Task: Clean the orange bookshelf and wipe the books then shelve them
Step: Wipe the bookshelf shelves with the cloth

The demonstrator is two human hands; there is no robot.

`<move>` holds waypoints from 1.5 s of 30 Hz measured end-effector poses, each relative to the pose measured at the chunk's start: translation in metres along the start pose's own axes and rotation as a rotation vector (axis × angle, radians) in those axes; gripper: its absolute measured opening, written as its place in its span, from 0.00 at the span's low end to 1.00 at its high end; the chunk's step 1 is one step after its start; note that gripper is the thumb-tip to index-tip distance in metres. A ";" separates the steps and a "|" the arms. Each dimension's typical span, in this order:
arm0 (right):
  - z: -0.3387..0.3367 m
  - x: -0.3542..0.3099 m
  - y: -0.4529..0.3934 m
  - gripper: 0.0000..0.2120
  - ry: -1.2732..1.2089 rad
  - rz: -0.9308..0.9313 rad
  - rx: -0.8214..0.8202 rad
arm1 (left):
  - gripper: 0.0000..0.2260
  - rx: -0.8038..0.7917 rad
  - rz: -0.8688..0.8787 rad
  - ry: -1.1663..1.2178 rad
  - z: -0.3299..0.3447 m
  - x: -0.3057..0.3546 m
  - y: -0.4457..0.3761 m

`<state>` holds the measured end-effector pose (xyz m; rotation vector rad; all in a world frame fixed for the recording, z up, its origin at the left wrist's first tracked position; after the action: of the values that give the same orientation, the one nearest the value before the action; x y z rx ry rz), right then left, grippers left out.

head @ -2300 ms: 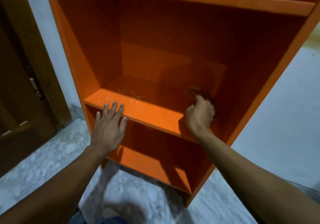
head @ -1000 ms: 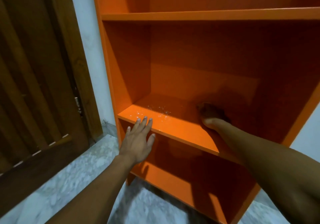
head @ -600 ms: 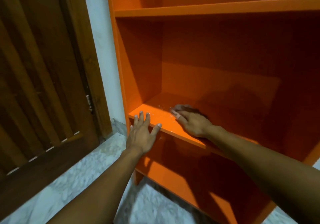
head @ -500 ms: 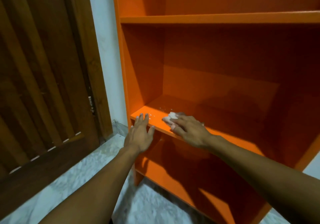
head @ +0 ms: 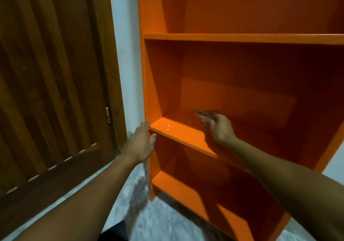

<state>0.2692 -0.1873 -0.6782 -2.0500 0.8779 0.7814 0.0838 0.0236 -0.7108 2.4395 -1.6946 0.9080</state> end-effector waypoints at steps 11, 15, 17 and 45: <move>0.061 0.096 -0.110 0.16 0.313 0.164 -0.141 | 0.33 0.010 -0.052 -0.128 0.033 -0.024 -0.043; 0.097 0.039 -0.066 0.20 0.232 0.060 -0.389 | 0.34 0.047 -0.076 -0.098 0.034 -0.027 -0.047; 0.109 0.013 -0.042 0.21 0.236 -0.036 -0.487 | 0.35 0.083 -0.069 -0.085 0.031 -0.028 -0.047; 0.150 0.039 -0.140 0.23 0.406 0.141 -0.368 | 0.35 0.117 0.101 -0.176 0.010 -0.042 -0.055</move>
<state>0.3669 -0.0102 -0.7305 -2.5509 1.1812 0.6446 0.1264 0.0781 -0.7228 2.6000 -1.8883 0.8485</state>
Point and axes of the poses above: each hand's wrist, its own y-axis away from the middle knuckle, its own z-axis out of the palm, x = y × z, the point moved 10 cm from there along -y, towards the middle knuckle, and after that the axes turned 7 degrees about -y, right-handed, at the moved point
